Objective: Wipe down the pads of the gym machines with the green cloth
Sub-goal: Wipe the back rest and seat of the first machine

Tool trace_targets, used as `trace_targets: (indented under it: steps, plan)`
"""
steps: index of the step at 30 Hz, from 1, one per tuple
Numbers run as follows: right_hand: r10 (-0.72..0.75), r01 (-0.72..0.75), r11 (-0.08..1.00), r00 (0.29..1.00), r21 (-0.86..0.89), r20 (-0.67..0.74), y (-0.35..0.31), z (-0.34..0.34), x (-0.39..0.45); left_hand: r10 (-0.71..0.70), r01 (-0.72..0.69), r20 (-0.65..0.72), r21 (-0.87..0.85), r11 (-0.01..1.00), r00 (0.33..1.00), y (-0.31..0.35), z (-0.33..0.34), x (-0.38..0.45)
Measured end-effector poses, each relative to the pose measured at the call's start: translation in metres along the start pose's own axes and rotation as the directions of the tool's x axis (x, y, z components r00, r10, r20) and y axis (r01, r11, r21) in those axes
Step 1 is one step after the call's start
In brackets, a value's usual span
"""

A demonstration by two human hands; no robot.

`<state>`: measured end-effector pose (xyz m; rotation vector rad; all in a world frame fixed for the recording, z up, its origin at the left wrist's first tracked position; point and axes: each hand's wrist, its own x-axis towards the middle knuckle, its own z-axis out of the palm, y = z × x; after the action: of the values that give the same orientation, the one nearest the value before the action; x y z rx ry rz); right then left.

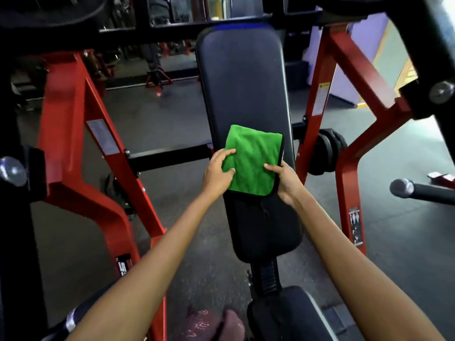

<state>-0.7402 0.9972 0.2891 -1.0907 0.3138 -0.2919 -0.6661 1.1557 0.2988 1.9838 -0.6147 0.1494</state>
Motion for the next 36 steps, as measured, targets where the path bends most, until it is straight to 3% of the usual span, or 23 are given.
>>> trace_targets:
  steps: [9, 17, 22, 24, 26, 28, 29, 30, 31, 33, 34, 36]
  plan:
    - [-0.122, 0.124, 0.992, 0.989, -0.014, 0.088, -0.060, 0.045, 0.045, 0.218, -0.223, -0.138, -0.021, 0.975, 0.966, 0.025, -0.038, 0.062]
    - [-0.211, 0.205, 0.975, 0.974, 0.085, 0.083, -0.092, 0.069, 0.074, 0.285, -0.304, -0.145, -0.132, 0.944, 0.948, 0.028, -0.038, 0.112]
    - [-0.384, 0.386, 0.914, 0.922, 0.128, -0.039, -0.125, 0.088, 0.100, 0.409, -0.420, -0.099, -0.148, 0.896, 0.907, 0.033, -0.040, 0.175]
    - [-0.541, 0.553, 0.832, 0.825, 0.035, -0.163, -0.137, 0.093, 0.106, 0.462, -0.474, -0.111, -0.135, 0.870, 0.880, 0.036, -0.047, 0.203]
    - [-0.746, 0.682, 0.665, 0.616, -0.302, -0.252, -0.146, 0.098, 0.111, 0.489, -0.506, -0.192, -0.050, 0.861, 0.851, 0.038, -0.058, 0.237]
    - [-0.936, 0.638, 0.324, 0.324, -0.699, -0.137, -0.153, 0.108, 0.115, 0.482, -0.465, -0.217, 0.128, 0.876, 0.849, 0.039, -0.070, 0.274]
    - [-0.975, 0.564, 0.125, 0.221, -0.816, 0.003, -0.151, 0.115, 0.122, 0.459, -0.420, -0.194, 0.212, 0.882, 0.867, 0.038, -0.073, 0.289]
    - [-0.964, 0.479, -0.062, 0.197, -0.876, 0.176, -0.147, 0.121, 0.131, 0.446, -0.394, -0.157, 0.278, 0.876, 0.881, 0.035, -0.075, 0.302]
    - [-0.901, 0.405, -0.205, 0.279, -0.891, 0.334, -0.140, 0.126, 0.141, 0.450, -0.395, -0.115, 0.322, 0.860, 0.885, 0.031, -0.074, 0.309]
    - [-0.710, 0.316, -0.292, 0.561, -0.903, 0.426, -0.122, 0.133, 0.162, 0.509, -0.444, -0.082, 0.384, 0.809, 0.857, 0.020, -0.069, 0.313]
    - [-0.653, 0.294, -0.297, 0.632, -0.909, 0.418, -0.112, 0.133, 0.173, 0.540, -0.465, -0.093, 0.399, 0.790, 0.837, 0.013, -0.065, 0.316]
    - [-0.598, 0.280, -0.252, 0.707, -0.926, 0.377, -0.091, 0.129, 0.183, 0.573, -0.484, -0.138, 0.398, 0.779, 0.808, 0.004, -0.060, 0.318]
